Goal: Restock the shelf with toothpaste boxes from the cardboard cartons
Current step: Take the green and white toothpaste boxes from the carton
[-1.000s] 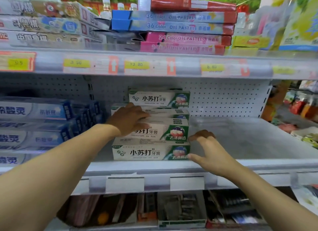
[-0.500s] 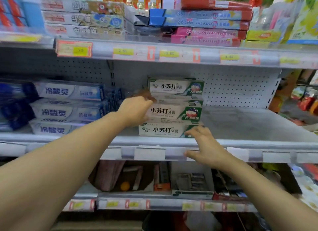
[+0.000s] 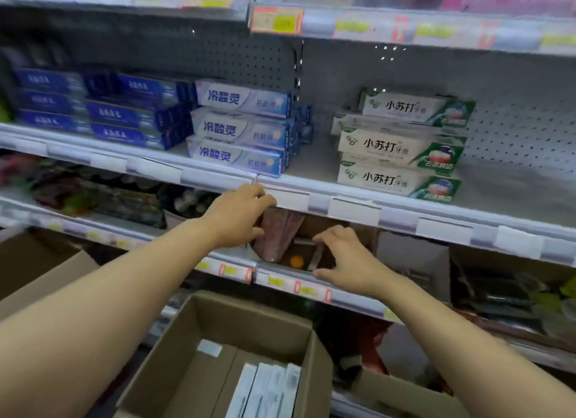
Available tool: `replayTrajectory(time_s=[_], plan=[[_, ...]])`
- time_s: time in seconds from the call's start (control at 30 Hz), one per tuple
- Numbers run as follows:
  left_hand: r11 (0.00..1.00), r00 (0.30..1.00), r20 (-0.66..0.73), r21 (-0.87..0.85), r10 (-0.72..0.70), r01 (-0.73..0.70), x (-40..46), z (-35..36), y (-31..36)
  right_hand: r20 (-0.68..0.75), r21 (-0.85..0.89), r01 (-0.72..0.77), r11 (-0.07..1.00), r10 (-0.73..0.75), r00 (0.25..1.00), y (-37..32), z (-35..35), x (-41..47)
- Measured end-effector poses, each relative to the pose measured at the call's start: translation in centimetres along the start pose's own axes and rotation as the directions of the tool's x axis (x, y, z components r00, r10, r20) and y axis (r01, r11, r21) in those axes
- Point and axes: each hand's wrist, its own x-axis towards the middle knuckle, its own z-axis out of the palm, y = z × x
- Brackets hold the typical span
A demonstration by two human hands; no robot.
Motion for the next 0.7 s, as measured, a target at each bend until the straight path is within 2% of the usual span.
replayTrajectory(time_s=[0.17,0.33,0.57,0.7], plan=[[0.986,0.970,0.184,-0.023,-0.161,0.168,-5.8,5.3,-1.6,0.171,0.033,0.075,0.997,-0.079,0.982,-1.2,5.5,1.7],[0.945,0.875,0.390,-0.039,-0.286,0.326,-10.9,11.1,-1.3,0.355,0.113,0.099,0.989,-0.133,0.925,-1.6,11.8,2.7],[0.923,0.787,0.538,-0.043,-0.302,0.383,-14.8,17.9,-0.9,0.508,0.152,0.025,0.988,-0.100,0.856,-1.0,19.4,2.1],[0.929,0.760,0.591,-0.044,-0.272,0.367,-14.5,22.0,-0.9,0.558,0.156,-0.050,0.986,-0.046,0.829,-0.3,22.5,1.9]])
